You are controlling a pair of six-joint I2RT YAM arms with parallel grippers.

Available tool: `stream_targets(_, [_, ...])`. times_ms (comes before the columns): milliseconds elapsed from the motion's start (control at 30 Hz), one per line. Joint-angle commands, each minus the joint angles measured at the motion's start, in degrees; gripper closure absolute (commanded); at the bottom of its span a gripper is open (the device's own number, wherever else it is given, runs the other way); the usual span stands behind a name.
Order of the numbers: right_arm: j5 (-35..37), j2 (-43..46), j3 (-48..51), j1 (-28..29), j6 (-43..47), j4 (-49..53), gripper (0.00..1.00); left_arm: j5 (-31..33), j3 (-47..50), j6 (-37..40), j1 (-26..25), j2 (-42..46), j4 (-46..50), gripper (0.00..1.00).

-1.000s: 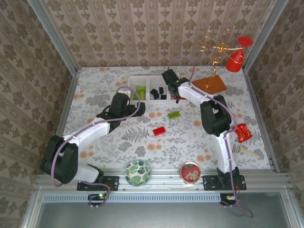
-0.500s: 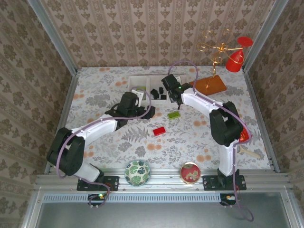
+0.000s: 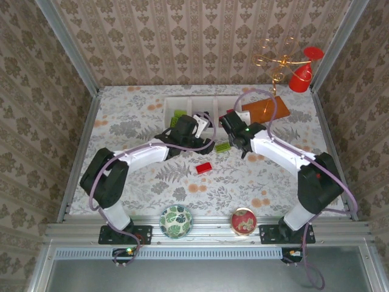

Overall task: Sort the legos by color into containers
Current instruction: Pick up the lego from the center of the table.

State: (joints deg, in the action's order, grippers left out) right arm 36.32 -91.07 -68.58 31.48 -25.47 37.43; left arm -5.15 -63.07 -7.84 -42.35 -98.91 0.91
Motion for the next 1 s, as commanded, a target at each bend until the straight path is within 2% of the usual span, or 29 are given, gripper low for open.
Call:
stream_targets(0, [4.8, 4.9, 2.6, -0.4, -5.5, 4.4, 0.13, -2.4, -2.7, 1.5, -0.5, -2.7, 1.6, 0.18])
stream_targets(167, [5.8, 11.9, 6.9, -1.6, -7.4, 4.2, 0.0, -4.5, -7.0, 2.9, -1.7, -7.2, 3.1, 0.24])
stream_targets(567, [5.4, 23.6, 11.9, -3.6, -7.8, 0.8, 0.0, -4.8, -18.0, 7.4, -3.7, -17.1, 12.0, 0.26])
stream_targets(967, [5.3, 29.1, 16.5, -4.5, -8.4, -3.3, 0.0, 0.2, -24.9, 10.1, -5.3, -23.2, 18.7, 0.26])
